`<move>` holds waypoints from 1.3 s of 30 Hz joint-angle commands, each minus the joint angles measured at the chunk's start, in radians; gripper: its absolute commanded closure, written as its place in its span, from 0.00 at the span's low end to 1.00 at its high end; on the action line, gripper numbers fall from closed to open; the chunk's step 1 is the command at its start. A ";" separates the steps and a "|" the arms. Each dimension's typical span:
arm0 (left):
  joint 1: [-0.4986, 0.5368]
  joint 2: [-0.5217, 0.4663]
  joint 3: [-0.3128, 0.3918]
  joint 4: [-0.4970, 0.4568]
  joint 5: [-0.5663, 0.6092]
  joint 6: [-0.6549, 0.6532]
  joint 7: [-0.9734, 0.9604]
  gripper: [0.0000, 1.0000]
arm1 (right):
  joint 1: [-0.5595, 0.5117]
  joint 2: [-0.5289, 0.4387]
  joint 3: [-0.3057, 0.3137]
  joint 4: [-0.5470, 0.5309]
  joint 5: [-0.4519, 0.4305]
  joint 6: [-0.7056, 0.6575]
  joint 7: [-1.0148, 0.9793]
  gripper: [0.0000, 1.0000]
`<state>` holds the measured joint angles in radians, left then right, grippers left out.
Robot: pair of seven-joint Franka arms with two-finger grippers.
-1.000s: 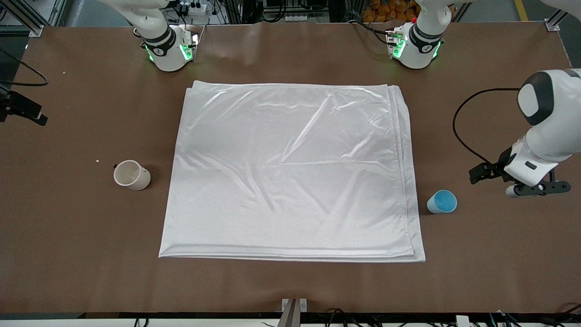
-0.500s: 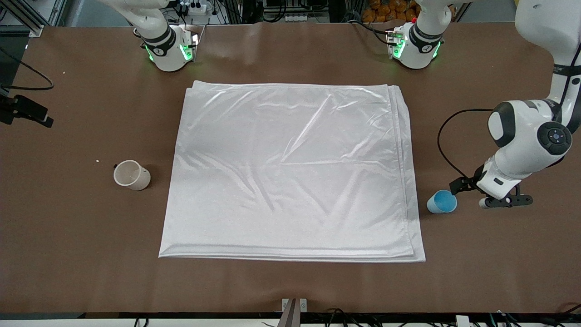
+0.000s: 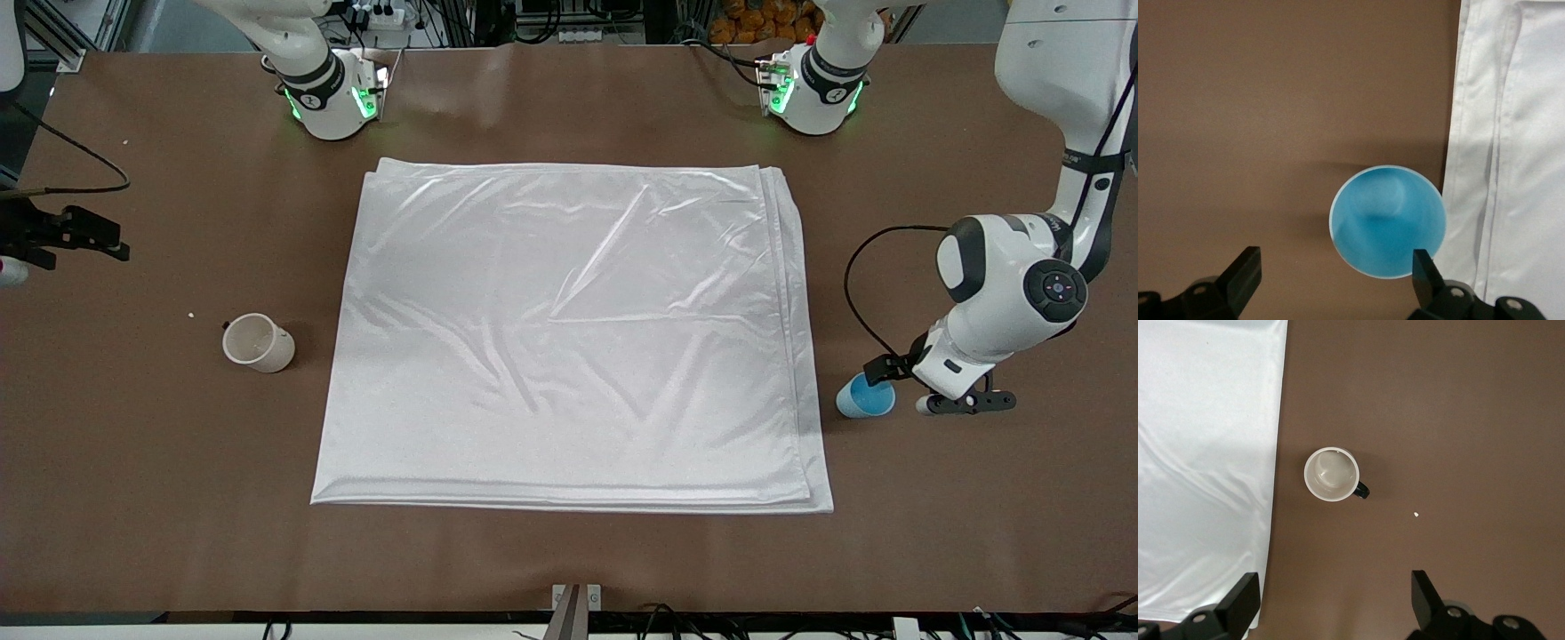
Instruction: Place blue cup into white mug on cloth
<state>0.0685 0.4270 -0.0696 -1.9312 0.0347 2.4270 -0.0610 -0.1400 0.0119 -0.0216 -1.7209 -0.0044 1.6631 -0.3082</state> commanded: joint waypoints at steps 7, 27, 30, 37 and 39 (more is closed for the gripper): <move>-0.004 0.052 0.001 0.055 -0.015 0.004 -0.011 0.10 | -0.049 -0.018 0.005 -0.134 0.014 0.082 -0.310 0.00; -0.001 0.113 -0.007 0.055 -0.026 0.061 0.006 0.89 | -0.069 0.002 0.005 -0.359 0.014 0.331 -0.753 0.00; 0.014 0.113 -0.009 0.049 -0.026 0.063 0.012 1.00 | -0.062 0.016 0.005 -0.391 0.011 0.385 -0.818 0.00; 0.010 0.108 -0.010 0.046 -0.027 0.061 0.018 1.00 | -0.062 0.086 0.005 -0.405 0.011 0.481 -0.928 0.00; 0.008 0.102 -0.010 0.043 -0.027 0.061 0.021 1.00 | -0.066 0.105 0.005 -0.407 0.011 0.501 -0.957 0.00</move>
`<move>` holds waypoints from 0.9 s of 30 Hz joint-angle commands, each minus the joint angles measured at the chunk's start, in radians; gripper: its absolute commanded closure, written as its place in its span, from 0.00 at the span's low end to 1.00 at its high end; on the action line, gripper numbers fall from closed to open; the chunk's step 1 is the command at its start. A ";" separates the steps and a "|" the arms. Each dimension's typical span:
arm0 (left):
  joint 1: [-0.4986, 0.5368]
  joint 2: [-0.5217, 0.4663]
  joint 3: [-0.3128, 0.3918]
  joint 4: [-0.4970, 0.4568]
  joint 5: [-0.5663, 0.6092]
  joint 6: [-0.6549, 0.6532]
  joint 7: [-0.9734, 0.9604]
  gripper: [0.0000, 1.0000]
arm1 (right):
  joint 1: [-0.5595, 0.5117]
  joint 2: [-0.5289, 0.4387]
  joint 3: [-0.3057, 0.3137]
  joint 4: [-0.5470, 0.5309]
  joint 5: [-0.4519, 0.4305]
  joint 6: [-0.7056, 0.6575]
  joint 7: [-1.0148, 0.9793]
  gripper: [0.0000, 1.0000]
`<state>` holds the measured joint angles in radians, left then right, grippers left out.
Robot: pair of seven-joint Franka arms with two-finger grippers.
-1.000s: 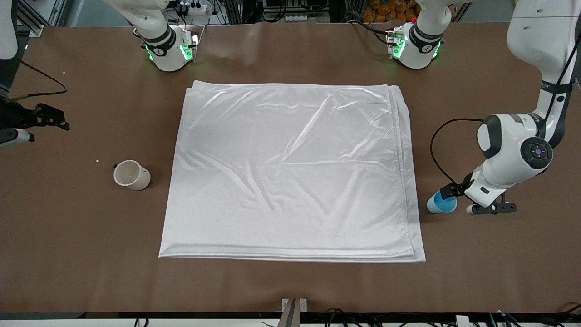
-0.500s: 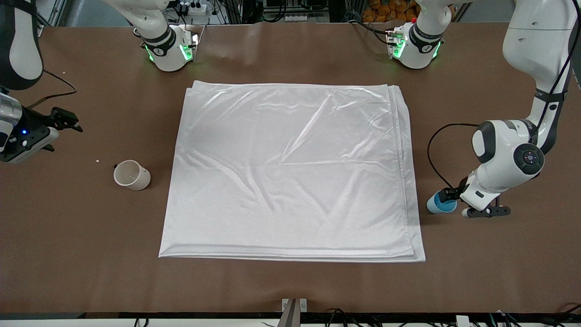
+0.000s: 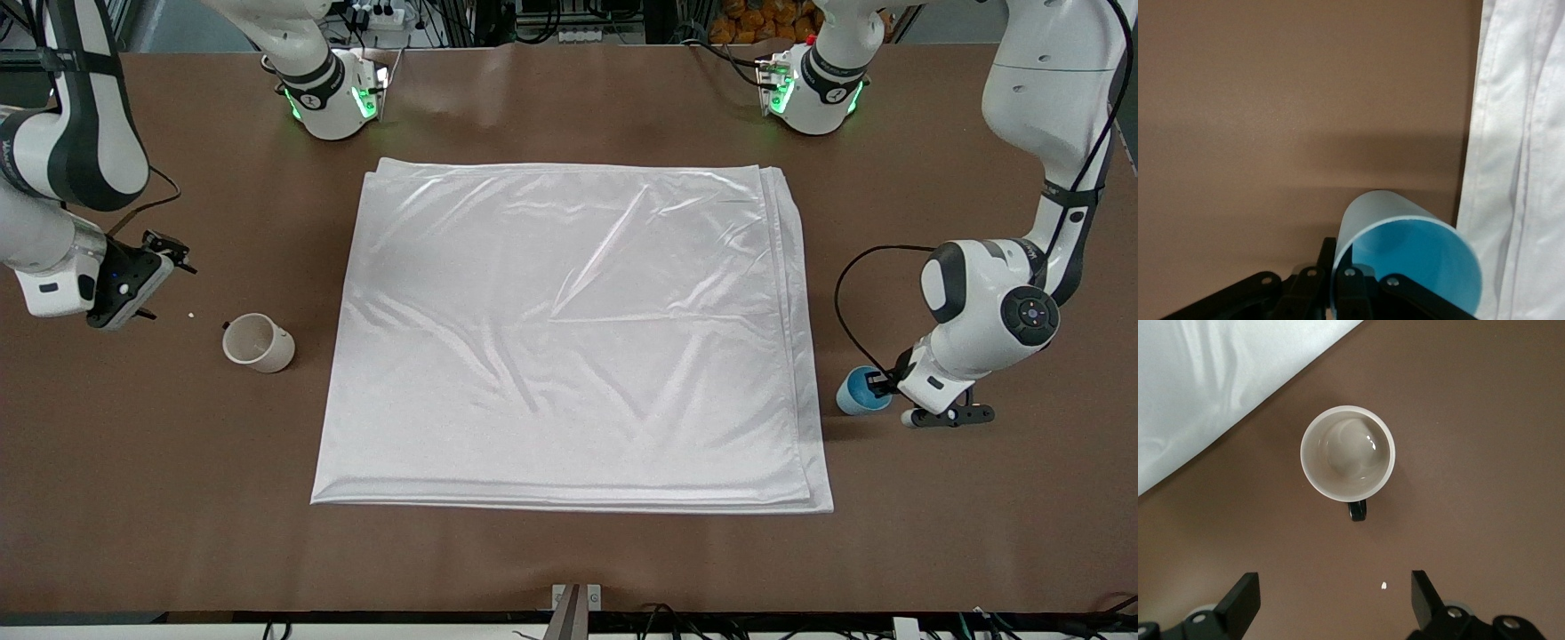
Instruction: Place blue cup into white mug on cloth
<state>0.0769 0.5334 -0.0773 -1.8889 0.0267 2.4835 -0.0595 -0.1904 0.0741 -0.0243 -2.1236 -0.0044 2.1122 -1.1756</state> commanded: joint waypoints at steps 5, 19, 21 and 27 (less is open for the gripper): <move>0.004 -0.035 -0.006 0.002 -0.019 -0.012 0.027 1.00 | -0.015 0.070 0.007 -0.019 0.010 0.106 -0.139 0.00; -0.002 -0.211 -0.044 0.079 -0.017 -0.270 0.024 1.00 | -0.066 0.151 0.009 -0.099 0.014 0.232 -0.179 0.00; -0.003 -0.217 -0.045 0.131 -0.017 -0.345 0.024 1.00 | -0.070 0.167 0.009 -0.104 0.014 0.239 -0.180 0.00; -0.009 -0.213 -0.061 0.306 -0.019 -0.566 0.010 1.00 | -0.070 0.181 0.012 -0.119 0.017 0.247 -0.180 0.00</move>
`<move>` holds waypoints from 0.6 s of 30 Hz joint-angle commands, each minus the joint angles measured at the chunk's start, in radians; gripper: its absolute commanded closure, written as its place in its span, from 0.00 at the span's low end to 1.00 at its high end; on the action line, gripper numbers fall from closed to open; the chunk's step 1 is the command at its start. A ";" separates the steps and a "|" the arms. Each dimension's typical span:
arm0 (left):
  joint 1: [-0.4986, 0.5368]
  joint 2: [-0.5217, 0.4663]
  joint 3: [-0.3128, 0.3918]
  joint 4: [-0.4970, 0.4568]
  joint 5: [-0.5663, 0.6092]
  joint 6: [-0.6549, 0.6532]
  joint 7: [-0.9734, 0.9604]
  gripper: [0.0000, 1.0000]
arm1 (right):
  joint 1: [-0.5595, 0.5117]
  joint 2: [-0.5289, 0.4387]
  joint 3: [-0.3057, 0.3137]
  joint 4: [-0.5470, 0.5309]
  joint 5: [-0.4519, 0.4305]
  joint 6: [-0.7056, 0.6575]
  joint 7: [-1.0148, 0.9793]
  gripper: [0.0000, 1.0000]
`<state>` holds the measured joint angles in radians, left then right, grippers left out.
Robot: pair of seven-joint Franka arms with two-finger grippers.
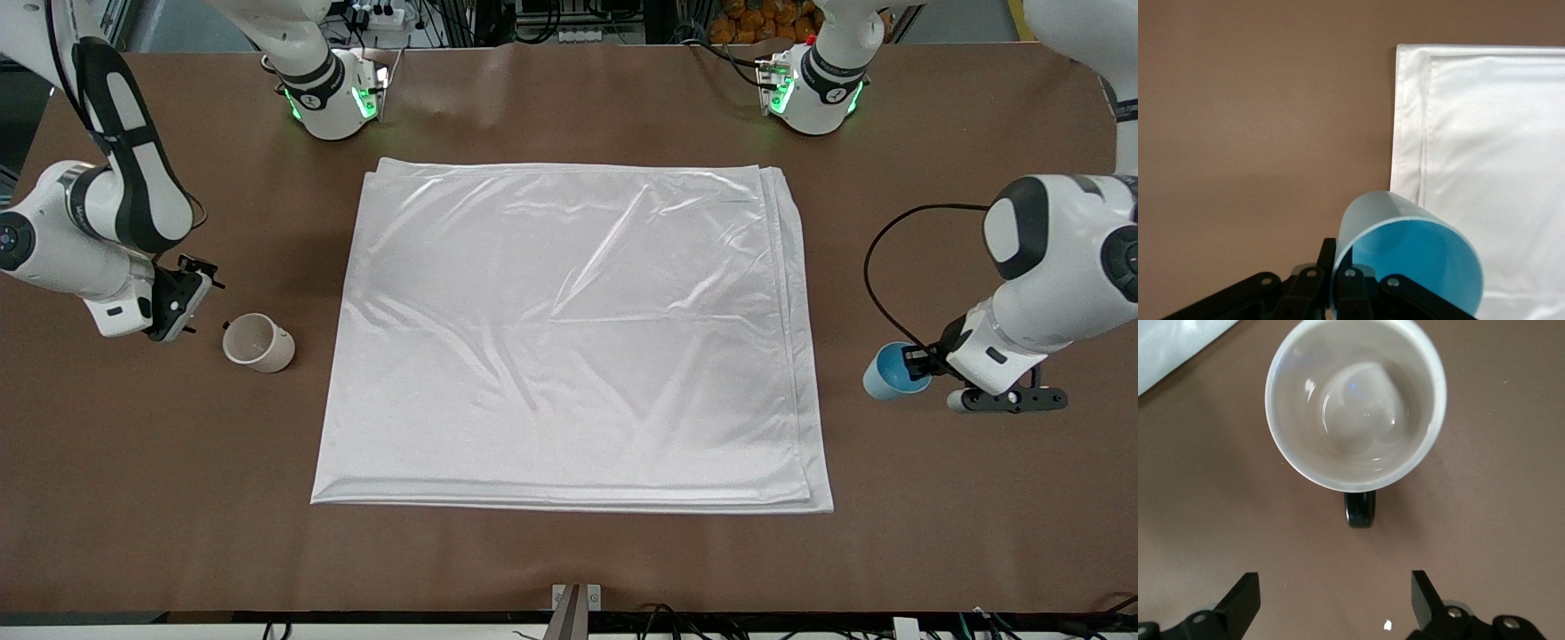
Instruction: Place blue cup into white mug on cloth
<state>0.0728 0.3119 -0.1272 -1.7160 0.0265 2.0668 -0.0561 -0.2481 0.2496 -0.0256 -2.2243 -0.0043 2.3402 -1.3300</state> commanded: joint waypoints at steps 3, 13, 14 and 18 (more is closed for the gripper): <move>-0.010 0.009 -0.028 0.191 -0.020 -0.209 0.002 1.00 | -0.014 0.007 0.015 -0.028 0.036 0.021 -0.031 0.00; 0.007 0.001 -0.072 0.213 -0.022 -0.249 0.004 1.00 | 0.010 0.039 0.016 -0.031 0.234 0.059 -0.265 0.02; 0.007 0.000 -0.071 0.214 -0.022 -0.257 0.004 1.00 | 0.016 0.037 0.016 -0.029 0.236 0.059 -0.268 0.02; 0.007 -0.005 -0.066 0.243 -0.017 -0.296 0.004 1.00 | 0.030 0.036 0.015 -0.029 0.234 0.062 -0.271 0.06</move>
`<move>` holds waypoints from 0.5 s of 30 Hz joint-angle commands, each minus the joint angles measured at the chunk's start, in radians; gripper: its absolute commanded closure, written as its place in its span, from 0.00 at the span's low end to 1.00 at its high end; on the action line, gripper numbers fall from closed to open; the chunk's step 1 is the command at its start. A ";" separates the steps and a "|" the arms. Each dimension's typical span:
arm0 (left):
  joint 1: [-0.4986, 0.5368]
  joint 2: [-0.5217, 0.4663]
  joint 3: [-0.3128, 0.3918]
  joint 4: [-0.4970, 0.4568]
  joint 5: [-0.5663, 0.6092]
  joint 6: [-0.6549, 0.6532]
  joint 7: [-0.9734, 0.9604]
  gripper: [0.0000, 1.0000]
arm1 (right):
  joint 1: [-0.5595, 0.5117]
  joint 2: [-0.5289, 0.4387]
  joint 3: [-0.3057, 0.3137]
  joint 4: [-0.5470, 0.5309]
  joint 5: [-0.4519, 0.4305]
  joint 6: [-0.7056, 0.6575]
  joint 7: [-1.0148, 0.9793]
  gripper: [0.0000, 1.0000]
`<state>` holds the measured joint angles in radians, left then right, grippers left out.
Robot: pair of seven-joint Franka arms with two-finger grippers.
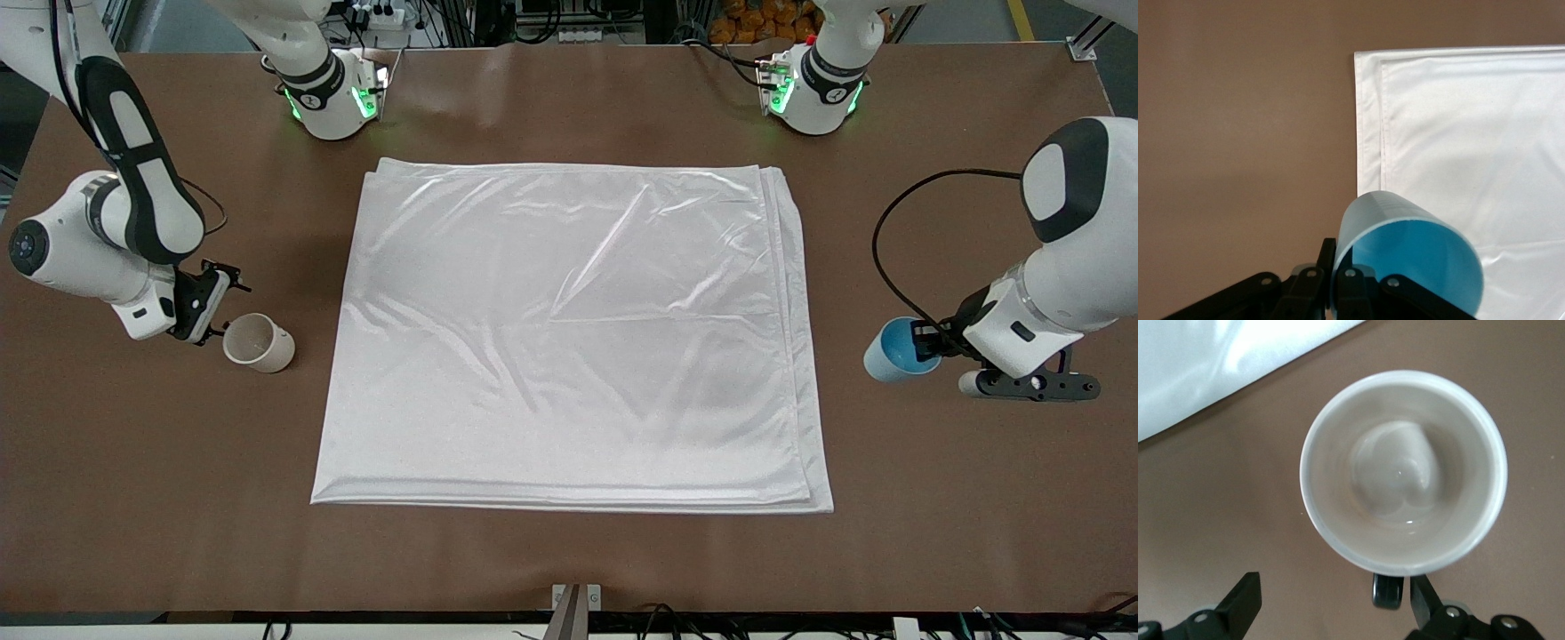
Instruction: Place blue cup into white mug on cloth
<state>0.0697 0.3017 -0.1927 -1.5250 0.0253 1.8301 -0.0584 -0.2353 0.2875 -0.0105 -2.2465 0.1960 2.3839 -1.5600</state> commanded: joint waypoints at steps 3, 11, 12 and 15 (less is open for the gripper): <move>0.010 0.005 0.003 0.075 -0.018 -0.089 0.005 1.00 | 0.019 -0.001 0.000 -0.008 0.034 0.026 -0.043 0.18; -0.001 0.007 -0.010 0.088 -0.018 -0.092 -0.024 1.00 | 0.008 0.004 -0.002 -0.002 0.030 0.076 -0.095 0.34; -0.008 0.005 -0.011 0.089 -0.015 -0.094 -0.035 1.00 | 0.007 0.007 -0.002 -0.002 0.031 0.080 -0.103 0.36; -0.051 -0.006 -0.019 0.091 -0.007 -0.095 -0.038 1.00 | 0.005 0.009 -0.002 -0.002 0.031 0.080 -0.103 0.41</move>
<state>0.0695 0.3016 -0.1981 -1.4611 0.0250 1.7629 -0.0659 -0.2206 0.2908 -0.0120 -2.2463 0.1969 2.4456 -1.6138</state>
